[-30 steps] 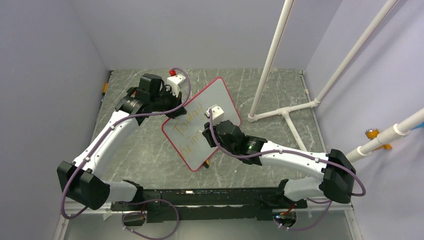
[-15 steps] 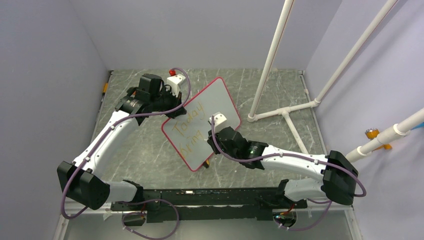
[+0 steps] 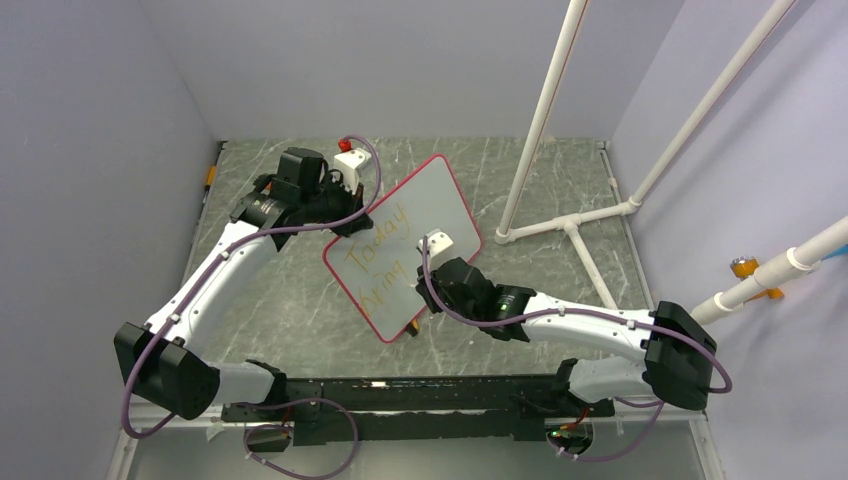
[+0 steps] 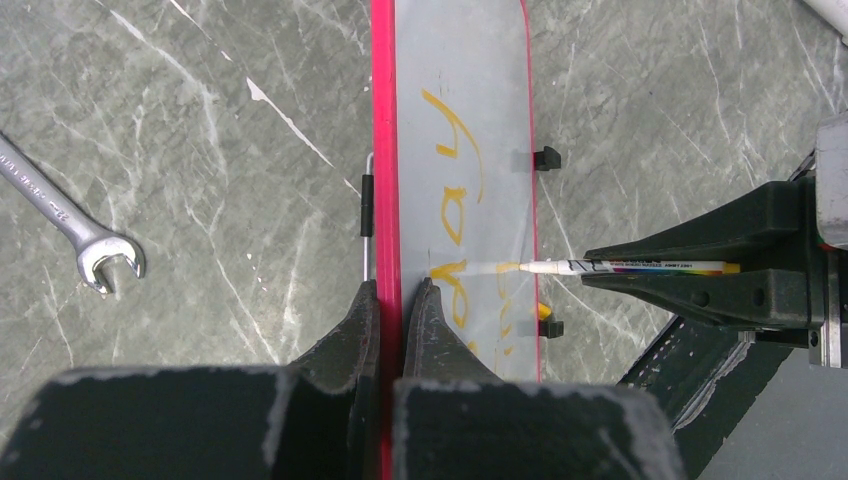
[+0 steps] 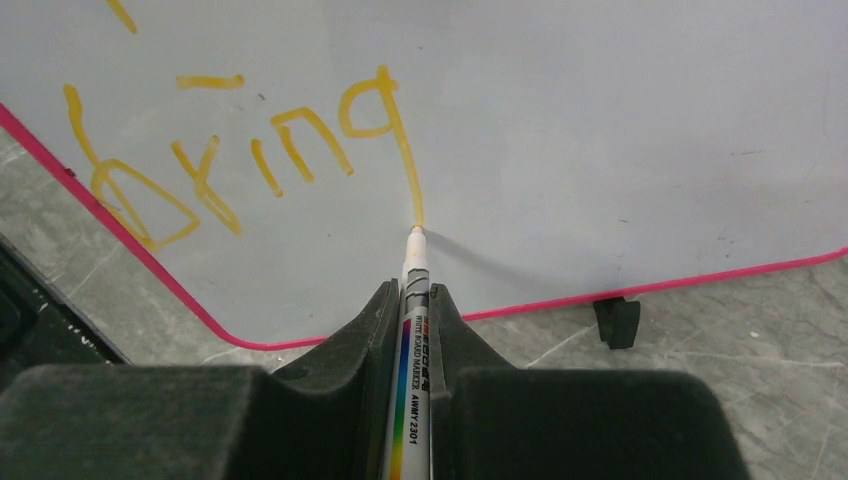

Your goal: Write a sentence on the whiteboard

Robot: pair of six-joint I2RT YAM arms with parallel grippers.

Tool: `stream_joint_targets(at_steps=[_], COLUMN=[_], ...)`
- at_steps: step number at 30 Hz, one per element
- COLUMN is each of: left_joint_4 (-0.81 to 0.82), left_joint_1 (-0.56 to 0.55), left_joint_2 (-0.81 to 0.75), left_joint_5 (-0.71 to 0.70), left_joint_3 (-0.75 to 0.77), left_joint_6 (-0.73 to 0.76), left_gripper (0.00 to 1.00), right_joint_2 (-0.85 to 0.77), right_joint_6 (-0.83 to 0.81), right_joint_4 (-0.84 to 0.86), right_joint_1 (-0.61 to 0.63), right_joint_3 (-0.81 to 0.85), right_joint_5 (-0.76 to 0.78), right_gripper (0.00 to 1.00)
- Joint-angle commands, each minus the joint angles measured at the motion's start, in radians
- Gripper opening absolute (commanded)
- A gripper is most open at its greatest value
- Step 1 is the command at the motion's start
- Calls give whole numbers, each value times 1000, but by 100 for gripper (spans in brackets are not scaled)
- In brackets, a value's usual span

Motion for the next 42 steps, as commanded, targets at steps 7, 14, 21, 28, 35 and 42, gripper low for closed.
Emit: stream_joint_targets(at_steps=[7, 14, 21, 28, 35, 42], left_joint_4=[-50, -50, -49, -49, -32, -62], left_joint_1=[2, 2, 2, 2, -9, -74], left_joint_2=[9, 5, 0, -6, -16, 39], left_joint_5=[-178, -177, -178, -172, -143, -184], left_joint_3=[-23, -23, -23, -23, -26, 11], left_joint_6=[108, 108, 106, 103, 86, 65], left_gripper=[0, 0, 0, 0, 0, 0], right_joint_2=[27, -115, -278, -306, -319, -324], right_joint_6=[3, -8, -34, -42, -50, -74], right_joint_4=[49, -74, -128, -106, -70, -10], right_joint_1=[20, 37, 37, -25, -118, -135], right_joint_3=[117, 198, 214, 132, 64, 16], right_joint_5=[-85, -99, -18, -3, -49, -83], right_gripper=[0, 0, 0, 0, 0, 0])
